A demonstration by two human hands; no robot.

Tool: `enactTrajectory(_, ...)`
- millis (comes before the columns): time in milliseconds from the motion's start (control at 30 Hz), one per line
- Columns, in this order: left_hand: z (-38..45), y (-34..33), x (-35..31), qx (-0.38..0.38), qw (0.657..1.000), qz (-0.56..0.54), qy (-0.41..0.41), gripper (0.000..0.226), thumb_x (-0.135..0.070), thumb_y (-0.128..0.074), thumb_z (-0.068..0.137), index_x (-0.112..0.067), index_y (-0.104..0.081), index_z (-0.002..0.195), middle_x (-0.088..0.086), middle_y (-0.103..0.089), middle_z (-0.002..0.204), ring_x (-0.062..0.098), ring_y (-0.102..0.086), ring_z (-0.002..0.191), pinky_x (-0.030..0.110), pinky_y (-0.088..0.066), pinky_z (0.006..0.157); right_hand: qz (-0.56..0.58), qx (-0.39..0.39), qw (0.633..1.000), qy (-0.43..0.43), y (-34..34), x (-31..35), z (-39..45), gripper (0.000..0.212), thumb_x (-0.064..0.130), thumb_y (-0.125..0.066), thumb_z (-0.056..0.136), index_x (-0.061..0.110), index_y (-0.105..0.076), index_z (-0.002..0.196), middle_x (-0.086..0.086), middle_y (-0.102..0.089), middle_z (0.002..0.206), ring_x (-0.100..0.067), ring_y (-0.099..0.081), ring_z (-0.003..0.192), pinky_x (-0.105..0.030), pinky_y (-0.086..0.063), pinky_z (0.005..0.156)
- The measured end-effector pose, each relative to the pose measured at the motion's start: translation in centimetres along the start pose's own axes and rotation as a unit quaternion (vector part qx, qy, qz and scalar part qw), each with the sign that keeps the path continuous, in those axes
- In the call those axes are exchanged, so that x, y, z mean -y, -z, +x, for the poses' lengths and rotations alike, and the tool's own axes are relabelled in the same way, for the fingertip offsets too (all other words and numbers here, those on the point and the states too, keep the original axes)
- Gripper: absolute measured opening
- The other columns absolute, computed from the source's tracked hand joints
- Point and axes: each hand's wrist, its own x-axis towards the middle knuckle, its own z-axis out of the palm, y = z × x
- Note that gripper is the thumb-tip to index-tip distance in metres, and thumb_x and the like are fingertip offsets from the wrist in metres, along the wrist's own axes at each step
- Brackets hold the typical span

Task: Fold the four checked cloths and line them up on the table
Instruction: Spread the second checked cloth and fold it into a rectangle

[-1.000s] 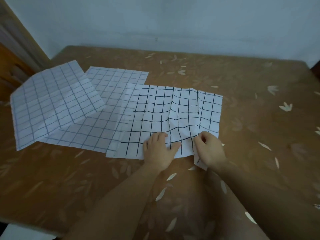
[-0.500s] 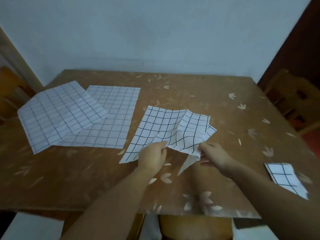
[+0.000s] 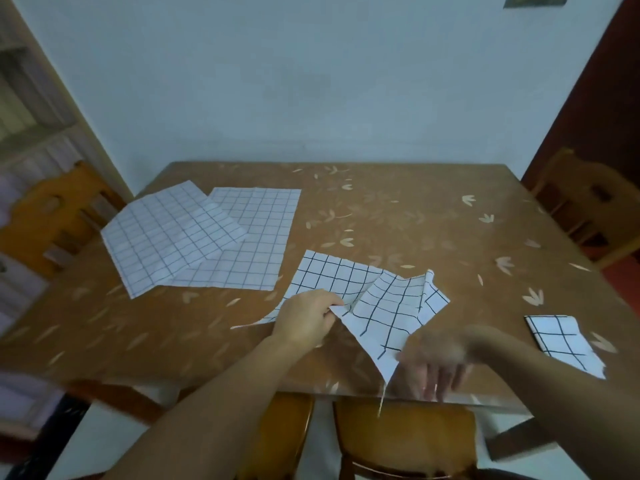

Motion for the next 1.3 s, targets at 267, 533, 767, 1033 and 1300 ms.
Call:
enactTrajectory(267,-1.5,3.9,-2.6,-0.074,0.994,-0.06,-0.053,0.021,-0.014,-0.062,0.088,-0.021,-0.074,0.104,-0.007,-0.072,0.103,0.012,-0.064,0.097,0.028,-0.05,0.08,-0.193,-0.413,0.861,0.225,2.3,3.7,0.6,0.026,0.021,-0.052,0.089,0.028,-0.054,0.114,0.004,-0.056,0.119,-0.018,-0.053,0.1,-0.034,-0.048,0.08)
enactTrajectory(533,-2.5,8.1,-2.6,-0.126,0.986,-0.093,-0.062,0.022,-0.013,-0.058,0.086,-0.021,-0.075,0.099,-0.01,-0.072,0.097,0.006,-0.063,0.091,0.032,-0.053,0.08,-0.235,-0.476,0.784,0.321,2.7,6.2,2.1,0.022,0.029,-0.051,0.092,0.031,-0.066,0.108,0.013,-0.061,0.118,-0.016,-0.053,0.11,-0.033,-0.044,0.089)
enactTrajectory(767,-2.4,10.0,-1.4,-0.155,0.973,-0.171,-0.004,0.023,-0.004,-0.065,0.088,-0.02,-0.078,0.098,-0.013,-0.071,0.094,-0.013,-0.059,0.089,0.006,-0.046,0.078,-0.141,-0.496,0.801,0.305,4.5,6.7,-0.8,0.014,0.028,-0.055,0.095,0.024,-0.068,0.097,0.014,-0.064,0.093,-0.015,-0.06,0.087,-0.028,-0.041,0.07)
enactTrajectory(1033,-0.1,12.2,-2.8,-0.106,0.959,-0.264,0.017,0.021,-0.011,-0.057,0.094,-0.016,-0.077,0.099,-0.017,-0.07,0.075,-0.006,-0.058,0.066,0.011,-0.044,0.064,-0.143,-0.498,0.805,0.289,5.9,6.4,-3.4,0.03,0.029,-0.057,0.091,0.024,-0.063,0.12,0.009,-0.065,0.12,-0.018,-0.06,0.109,-0.032,-0.045,0.091)
enactTrajectory(1300,2.0,14.1,-3.4,-0.045,0.952,-0.299,0.039,0.051,-0.041,-0.042,0.101,-0.007,-0.052,0.064,0.002,-0.034,0.061,0.014,-0.036,0.062,0.029,-0.029,0.065,-0.064,-0.44,0.813,0.376,6.2,9.1,-5.2,0.03,0.031,-0.065,0.085,0.007,-0.058,0.069,0.004,-0.049,0.061,-0.011,-0.042,0.058,-0.03,-0.035,0.057)
